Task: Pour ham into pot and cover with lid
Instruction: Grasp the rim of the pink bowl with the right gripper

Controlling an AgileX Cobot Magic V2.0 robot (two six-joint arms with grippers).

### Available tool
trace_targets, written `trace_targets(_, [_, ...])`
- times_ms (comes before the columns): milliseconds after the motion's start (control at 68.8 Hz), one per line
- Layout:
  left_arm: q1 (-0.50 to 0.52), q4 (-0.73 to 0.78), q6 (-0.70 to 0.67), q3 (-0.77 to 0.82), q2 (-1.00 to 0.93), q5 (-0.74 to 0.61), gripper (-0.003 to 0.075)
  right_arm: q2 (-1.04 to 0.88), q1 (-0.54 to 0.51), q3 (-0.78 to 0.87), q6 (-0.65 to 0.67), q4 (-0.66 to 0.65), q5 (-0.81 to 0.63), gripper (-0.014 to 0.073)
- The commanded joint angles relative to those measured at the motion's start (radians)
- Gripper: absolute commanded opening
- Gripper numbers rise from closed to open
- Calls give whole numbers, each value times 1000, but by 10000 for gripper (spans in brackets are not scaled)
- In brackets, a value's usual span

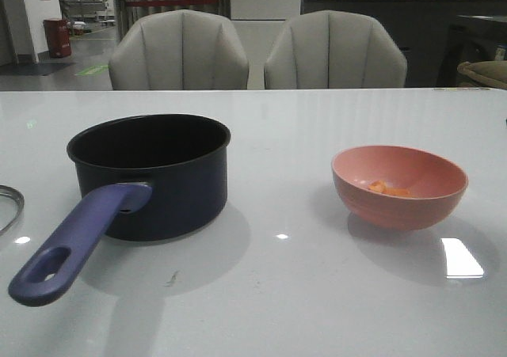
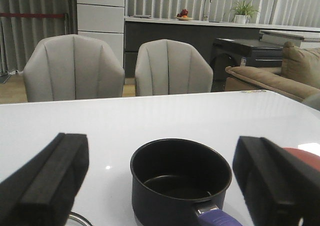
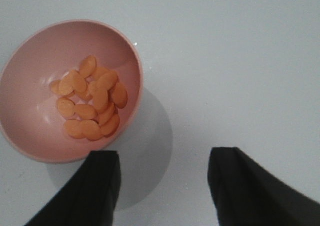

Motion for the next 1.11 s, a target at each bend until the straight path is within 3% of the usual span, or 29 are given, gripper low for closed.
trace_targets(0, [-7,-11,0,-27,11,-87,617,86,-5,-113,-6,12,-5,496])
trace_targets(494, [-7,-11,0,-27,11,-87,617,467,35,-366,-9,31,41,486])
trace_targets(582, [-7,-11,0,-27,11,-87,617,507,39,-399,-9,34,57,421])
trace_targets(785, [-7,-11,0,-27,11,-87,617,529,42,-429,-9,96,67,125])
trace_targets(960, [-7,-11,0,-27,11,-87,617,503,42,-429,-9,98,-35,138])
trace_targets(1091, [-7,-11,0,-27,11,-87,617,455,57,-473,-40,104,-2,138])
